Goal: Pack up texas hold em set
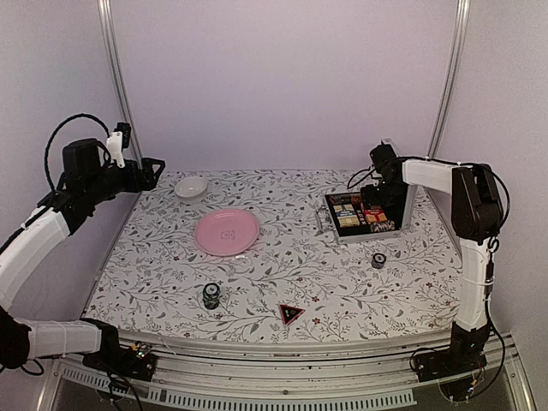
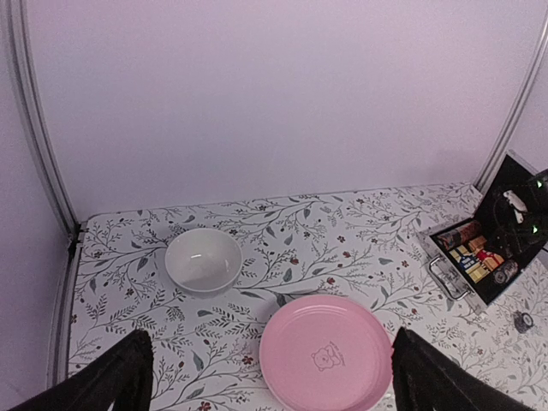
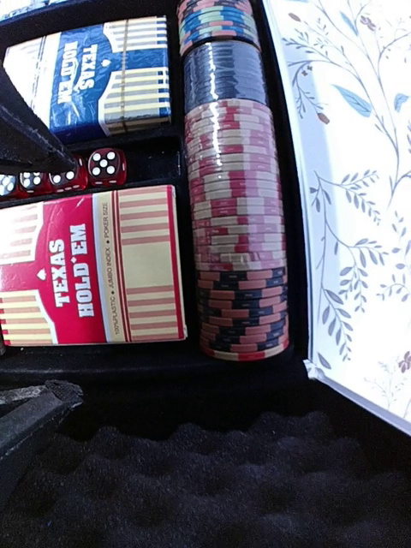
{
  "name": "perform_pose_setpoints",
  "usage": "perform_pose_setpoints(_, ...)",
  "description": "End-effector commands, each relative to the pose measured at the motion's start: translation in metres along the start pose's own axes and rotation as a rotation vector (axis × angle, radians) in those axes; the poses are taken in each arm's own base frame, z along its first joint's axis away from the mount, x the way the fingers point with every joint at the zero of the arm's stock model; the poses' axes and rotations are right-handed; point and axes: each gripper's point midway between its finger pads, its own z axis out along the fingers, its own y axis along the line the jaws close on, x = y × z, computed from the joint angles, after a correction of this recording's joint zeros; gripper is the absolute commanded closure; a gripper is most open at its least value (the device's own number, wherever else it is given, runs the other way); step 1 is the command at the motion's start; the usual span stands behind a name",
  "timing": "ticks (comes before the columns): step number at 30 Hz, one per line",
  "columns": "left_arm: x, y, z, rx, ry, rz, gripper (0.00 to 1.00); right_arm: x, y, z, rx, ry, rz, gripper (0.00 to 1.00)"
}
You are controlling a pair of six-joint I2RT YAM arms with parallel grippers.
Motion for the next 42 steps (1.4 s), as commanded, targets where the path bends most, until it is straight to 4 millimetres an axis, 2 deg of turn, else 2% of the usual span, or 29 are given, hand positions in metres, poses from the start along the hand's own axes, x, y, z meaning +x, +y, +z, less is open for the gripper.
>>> perform_pose_setpoints(1,-0.008,-0.005,0.001,0.017,-0.021,0.003,0.03,-0.009,-0.008,-0.015,0.015,-0.037,0.025,0.23)
perform_pose_setpoints(5,-0.007,-0.005,0.001,0.014,-0.019,0.002,0.03,-0.004,-0.007,-0.010,0.008,-0.023,0.025,0.35)
perform_pose_setpoints(8,-0.006,-0.004,0.001,0.013,-0.017,0.002,0.03,-0.002,-0.002,-0.010,-0.012,-0.018,0.025,0.37)
perform_pose_setpoints(11,-0.009,-0.003,-0.001,0.002,-0.026,0.001,0.03,-0.010,0.002,-0.021,-0.029,-0.045,0.022,0.37)
perform_pose_setpoints(14,-0.013,-0.001,-0.005,-0.016,-0.046,0.005,0.03,-0.020,0.013,-0.044,-0.050,-0.091,-0.004,0.35)
perform_pose_setpoints(19,-0.016,0.008,-0.010,-0.072,-0.061,0.025,0.03,-0.031,0.043,-0.091,-0.076,-0.177,-0.100,0.29)
perform_pose_setpoints(21,-0.017,0.011,-0.012,-0.093,-0.065,0.030,0.03,-0.030,0.058,-0.109,-0.088,-0.201,-0.143,0.26)
perform_pose_setpoints(24,-0.020,0.018,-0.017,-0.139,-0.087,0.023,0.03,-0.017,0.087,-0.134,-0.115,-0.216,-0.209,0.22)
perform_pose_setpoints(28,-0.027,0.030,-0.029,-0.216,-0.134,0.018,0.03,0.021,0.136,-0.166,-0.127,-0.217,-0.290,0.18)
perform_pose_setpoints(29,-0.029,0.035,-0.033,-0.244,-0.149,0.017,0.03,0.039,0.159,-0.176,-0.157,-0.205,-0.318,0.17)
perform_pose_setpoints(33,-0.034,0.049,-0.048,-0.342,-0.191,0.015,0.03,0.102,0.209,-0.199,-0.218,-0.111,-0.332,0.13)
perform_pose_setpoints(35,-0.036,0.052,-0.053,-0.360,-0.204,0.017,0.03,0.137,0.234,-0.204,-0.275,-0.026,-0.273,0.11)
perform_pose_setpoints(39,-0.035,0.047,-0.051,-0.332,-0.203,0.019,0.03,0.197,0.248,-0.198,-0.219,0.131,-0.209,0.05)
perform_pose_setpoints(42,-0.033,0.045,-0.047,-0.315,-0.191,0.014,0.03,0.241,0.271,-0.200,-0.268,0.226,-0.174,0.01)
